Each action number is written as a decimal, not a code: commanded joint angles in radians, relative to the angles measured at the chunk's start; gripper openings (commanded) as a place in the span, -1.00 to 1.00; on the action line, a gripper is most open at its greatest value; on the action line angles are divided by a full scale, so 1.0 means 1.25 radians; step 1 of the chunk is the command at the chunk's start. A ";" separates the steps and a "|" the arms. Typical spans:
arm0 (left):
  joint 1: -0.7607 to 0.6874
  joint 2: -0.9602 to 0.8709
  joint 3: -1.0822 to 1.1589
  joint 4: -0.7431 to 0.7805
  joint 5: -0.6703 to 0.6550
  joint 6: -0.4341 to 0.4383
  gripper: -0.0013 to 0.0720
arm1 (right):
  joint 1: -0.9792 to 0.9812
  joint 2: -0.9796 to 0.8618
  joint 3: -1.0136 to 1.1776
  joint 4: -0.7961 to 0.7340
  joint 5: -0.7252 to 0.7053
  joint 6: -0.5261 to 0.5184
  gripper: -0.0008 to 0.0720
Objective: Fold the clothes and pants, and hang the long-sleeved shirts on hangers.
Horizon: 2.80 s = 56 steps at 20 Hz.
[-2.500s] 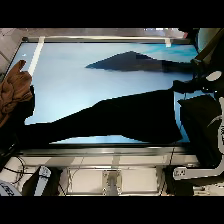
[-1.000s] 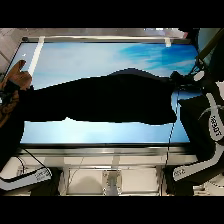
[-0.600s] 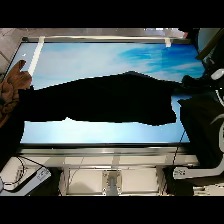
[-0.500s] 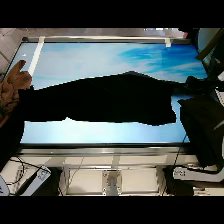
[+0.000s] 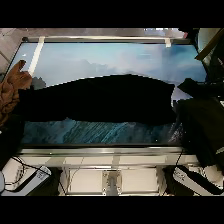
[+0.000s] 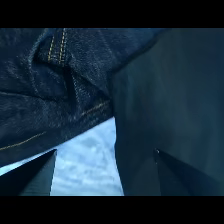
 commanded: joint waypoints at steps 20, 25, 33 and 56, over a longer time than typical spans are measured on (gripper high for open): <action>-0.102 -0.024 0.145 -0.087 -0.002 0.136 -0.95 | -0.141 0.153 -0.540 0.156 -0.117 0.016 0.56; -0.103 -0.024 0.145 -0.087 -0.011 0.136 -0.95 | -0.141 0.072 -0.559 0.239 -0.230 -0.042 0.56; -0.080 0.023 0.146 0.021 -0.074 0.149 -0.95 | -0.144 0.058 -0.529 0.295 -0.262 -0.125 -0.91; 0.135 0.234 0.203 0.087 -0.338 0.144 0.70 | -0.351 0.471 -0.218 -0.208 0.287 -0.018 0.27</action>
